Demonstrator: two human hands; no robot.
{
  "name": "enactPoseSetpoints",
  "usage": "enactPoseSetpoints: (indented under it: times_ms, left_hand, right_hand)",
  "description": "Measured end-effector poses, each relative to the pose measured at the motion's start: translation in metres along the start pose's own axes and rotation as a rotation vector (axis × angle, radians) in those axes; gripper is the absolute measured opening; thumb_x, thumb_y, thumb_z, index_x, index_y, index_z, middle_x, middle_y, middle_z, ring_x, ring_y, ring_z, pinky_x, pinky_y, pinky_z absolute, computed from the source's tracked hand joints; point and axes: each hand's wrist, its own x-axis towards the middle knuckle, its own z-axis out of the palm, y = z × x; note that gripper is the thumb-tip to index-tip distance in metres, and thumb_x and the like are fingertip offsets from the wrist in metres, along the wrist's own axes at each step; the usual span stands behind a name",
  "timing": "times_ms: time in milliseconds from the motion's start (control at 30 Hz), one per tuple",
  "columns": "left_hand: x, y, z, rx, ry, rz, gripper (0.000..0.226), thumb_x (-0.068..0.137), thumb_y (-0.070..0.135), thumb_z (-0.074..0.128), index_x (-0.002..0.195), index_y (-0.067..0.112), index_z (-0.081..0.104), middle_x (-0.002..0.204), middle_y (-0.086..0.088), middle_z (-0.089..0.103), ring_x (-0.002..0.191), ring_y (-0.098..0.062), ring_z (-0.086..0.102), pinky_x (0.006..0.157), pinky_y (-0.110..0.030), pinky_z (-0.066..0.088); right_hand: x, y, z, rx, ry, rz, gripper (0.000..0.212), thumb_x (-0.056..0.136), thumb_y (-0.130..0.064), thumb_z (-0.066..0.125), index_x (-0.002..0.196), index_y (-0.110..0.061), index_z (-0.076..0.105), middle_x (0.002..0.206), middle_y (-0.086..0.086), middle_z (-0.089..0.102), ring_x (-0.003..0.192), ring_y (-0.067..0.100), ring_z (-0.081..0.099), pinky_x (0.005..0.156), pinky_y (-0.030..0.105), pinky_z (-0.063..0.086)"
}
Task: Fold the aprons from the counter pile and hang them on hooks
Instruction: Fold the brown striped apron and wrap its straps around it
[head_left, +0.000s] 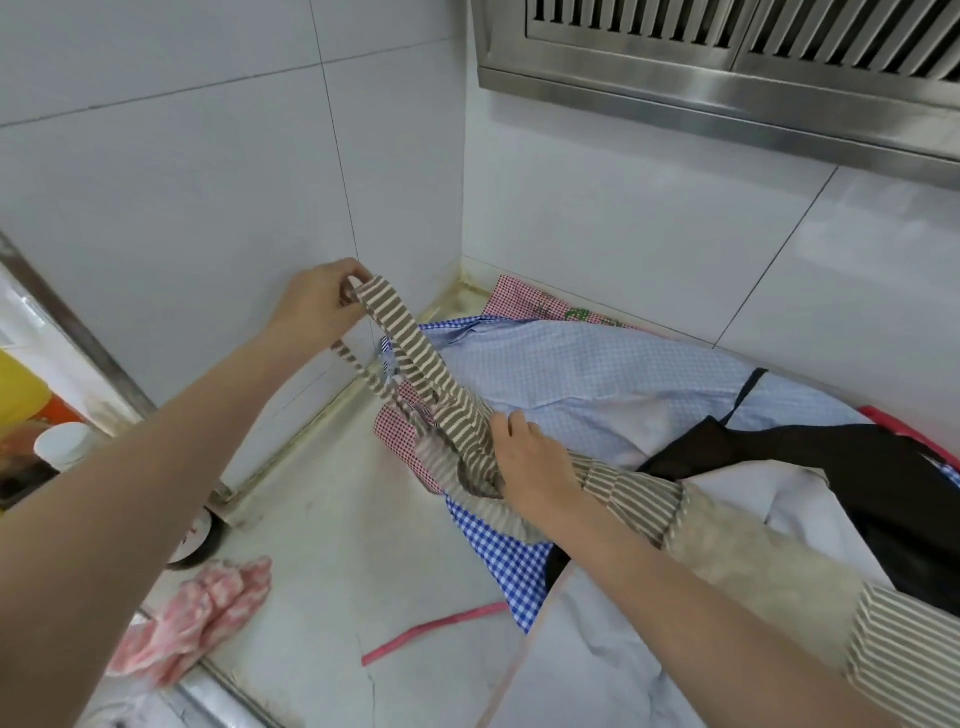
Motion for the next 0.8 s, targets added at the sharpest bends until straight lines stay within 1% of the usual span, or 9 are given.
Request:
enactPoseSetpoints:
  times_ms: [133, 200, 267, 333, 400, 500, 667, 733, 800]
  left_hand:
    - [0.002, -0.035, -0.008, 0.534, -0.032, 0.569, 0.046, 0.057, 0.006, 0.087, 0.095, 0.0, 0.061, 0.08, -0.019, 0.057, 0.069, -0.038, 0.06, 0.06, -0.043, 0.048]
    - [-0.005, -0.044, -0.007, 0.779, -0.256, 0.48, 0.067, 0.06, 0.029, 0.088, 0.118, 0.018, 0.054, 0.106, -0.016, 0.06, 0.093, -0.038, 0.061, 0.077, -0.049, 0.049]
    - [-0.021, -0.041, 0.006, 0.895, -0.606, 0.22, 0.076, 0.078, 0.045, 0.07, 0.142, 0.03, 0.031, 0.14, -0.006, 0.04, 0.127, -0.028, 0.042, 0.103, -0.041, 0.034]
    - [-0.038, -0.033, 0.031, 0.749, -0.758, 0.157, 0.075, 0.083, 0.043, 0.064, 0.146, 0.03, 0.025, 0.148, -0.001, 0.03, 0.134, -0.023, 0.031, 0.107, -0.036, 0.028]
    - [-0.06, -0.022, 0.061, 0.557, -0.782, 0.26, 0.072, 0.083, 0.042, 0.065, 0.144, 0.029, 0.029, 0.147, -0.001, 0.032, 0.133, -0.021, 0.031, 0.109, -0.036, 0.029]
    - [-0.089, -0.01, 0.099, 0.397, -0.842, 0.328, 0.073, 0.075, 0.048, 0.07, 0.136, 0.028, 0.036, 0.141, -0.001, 0.033, 0.127, -0.02, 0.032, 0.106, -0.037, 0.03]
    - [-0.124, 0.002, 0.132, 0.492, -0.723, 0.359, 0.07, 0.077, 0.052, 0.065, 0.133, 0.021, 0.036, 0.133, -0.008, 0.03, 0.122, -0.024, 0.032, 0.101, -0.036, 0.032]
    - [-0.127, 0.004, 0.133, 0.472, -0.639, 0.398, 0.061, 0.078, 0.044, 0.067, 0.128, 0.017, 0.046, 0.127, -0.013, 0.039, 0.117, -0.029, 0.042, 0.097, -0.036, 0.04]
    - [-0.123, 0.003, 0.133, 0.416, -0.548, 0.518, 0.043, 0.065, 0.032, 0.082, 0.1, 0.013, 0.065, 0.101, -0.01, 0.056, 0.094, -0.027, 0.059, 0.076, -0.029, 0.051]
  right_hand:
    - [-0.003, 0.007, 0.0, 0.085, 0.243, 0.015, 0.036, 0.076, -0.017, 0.067, 0.106, -0.007, 0.05, 0.101, 0.008, 0.051, 0.089, 0.022, 0.054, 0.057, 0.025, 0.038]
    - [-0.011, 0.007, 0.011, 0.087, 0.27, -0.047, 0.026, 0.078, -0.024, 0.053, 0.096, -0.006, 0.056, 0.09, 0.011, 0.056, 0.078, 0.027, 0.058, 0.052, 0.03, 0.044]
    - [-0.021, 0.004, 0.031, 0.028, 0.118, -0.185, 0.037, 0.078, -0.031, 0.038, 0.092, -0.007, 0.061, 0.09, 0.014, 0.059, 0.078, 0.031, 0.061, 0.058, 0.04, 0.05]
    - [-0.032, -0.001, 0.048, -0.048, -0.017, -0.307, 0.033, 0.072, -0.033, 0.059, 0.096, -0.011, 0.064, 0.098, 0.012, 0.061, 0.086, 0.03, 0.061, 0.068, 0.042, 0.051]
    - [-0.034, 0.0, 0.053, -0.107, 0.006, -0.314, 0.054, 0.045, -0.034, 0.082, 0.093, -0.017, 0.064, 0.091, 0.007, 0.064, 0.079, 0.025, 0.063, 0.065, 0.036, 0.052]
    - [-0.029, 0.008, 0.048, -0.101, 0.162, -0.24, 0.084, 0.03, -0.044, 0.087, 0.097, -0.014, 0.045, 0.086, 0.007, 0.064, 0.08, 0.024, 0.057, 0.065, 0.033, 0.052]
    - [-0.042, 0.041, 0.033, -0.035, 0.137, -0.126, 0.073, 0.057, -0.071, 0.058, 0.099, -0.012, 0.051, 0.094, 0.01, 0.057, 0.087, 0.028, 0.053, 0.07, 0.043, 0.05]
    - [-0.051, 0.052, 0.03, -0.082, 0.105, -0.115, 0.078, 0.043, -0.065, 0.076, 0.096, -0.014, 0.05, 0.092, 0.009, 0.057, 0.086, 0.026, 0.053, 0.068, 0.04, 0.05]
    - [-0.058, 0.056, 0.031, -0.092, 0.135, -0.125, 0.08, 0.034, -0.05, 0.086, 0.092, -0.016, 0.042, 0.088, 0.008, 0.059, 0.084, 0.022, 0.046, 0.062, 0.034, 0.05]
